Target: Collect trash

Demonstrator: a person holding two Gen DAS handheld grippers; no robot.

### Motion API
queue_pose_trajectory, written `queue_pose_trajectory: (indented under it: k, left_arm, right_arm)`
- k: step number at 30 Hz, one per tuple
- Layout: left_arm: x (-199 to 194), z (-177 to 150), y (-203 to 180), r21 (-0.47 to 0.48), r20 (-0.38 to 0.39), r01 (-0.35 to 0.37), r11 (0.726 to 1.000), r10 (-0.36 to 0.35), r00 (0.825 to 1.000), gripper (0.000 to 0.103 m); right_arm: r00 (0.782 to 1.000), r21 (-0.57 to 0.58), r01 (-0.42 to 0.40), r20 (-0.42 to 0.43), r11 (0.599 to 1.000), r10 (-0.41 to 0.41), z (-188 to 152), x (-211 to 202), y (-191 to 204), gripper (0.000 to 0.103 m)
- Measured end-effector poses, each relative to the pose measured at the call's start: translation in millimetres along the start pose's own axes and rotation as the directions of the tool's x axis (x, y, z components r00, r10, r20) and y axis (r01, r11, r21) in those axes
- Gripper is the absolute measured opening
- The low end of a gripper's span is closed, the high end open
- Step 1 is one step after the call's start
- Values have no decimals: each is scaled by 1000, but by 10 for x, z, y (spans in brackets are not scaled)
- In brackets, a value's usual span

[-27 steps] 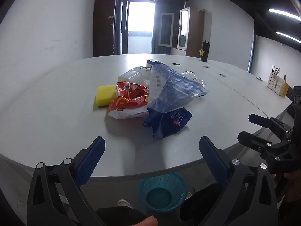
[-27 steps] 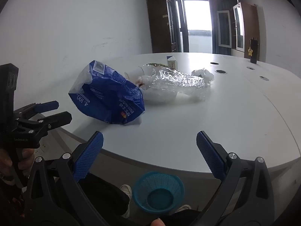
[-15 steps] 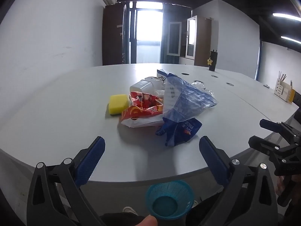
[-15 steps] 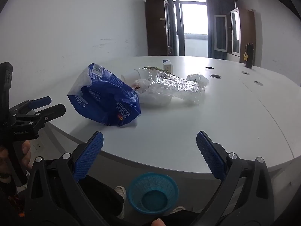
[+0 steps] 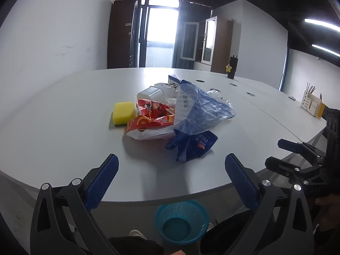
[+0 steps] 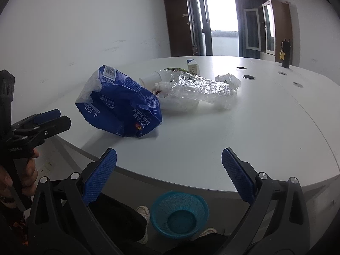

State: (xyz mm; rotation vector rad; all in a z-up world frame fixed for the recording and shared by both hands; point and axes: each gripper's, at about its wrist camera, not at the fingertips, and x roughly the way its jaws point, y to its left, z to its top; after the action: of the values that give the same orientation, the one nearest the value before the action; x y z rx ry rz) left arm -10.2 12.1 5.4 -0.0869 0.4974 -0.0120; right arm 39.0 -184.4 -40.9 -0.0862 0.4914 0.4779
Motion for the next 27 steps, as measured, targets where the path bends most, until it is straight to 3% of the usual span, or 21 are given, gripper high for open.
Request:
queue_pose_trajectory:
  k: [7,13,27]
  left_arm:
    - [-9,13,-11,17,14,-44,999,44,999,98]
    - [3,25,-2,-13,12,-8,1000,8,1000,97]
    - [44,-13,10,-32,1,-7,999,7,1000,98]
  right_arm:
    - [999,19,27,21,999,-28,20,-46,-38,95]
    - [999,33,22,35,999,-23,38,-91,-88,95]
    - [999,50,33,20,998,-34,29,-21,-135,95]
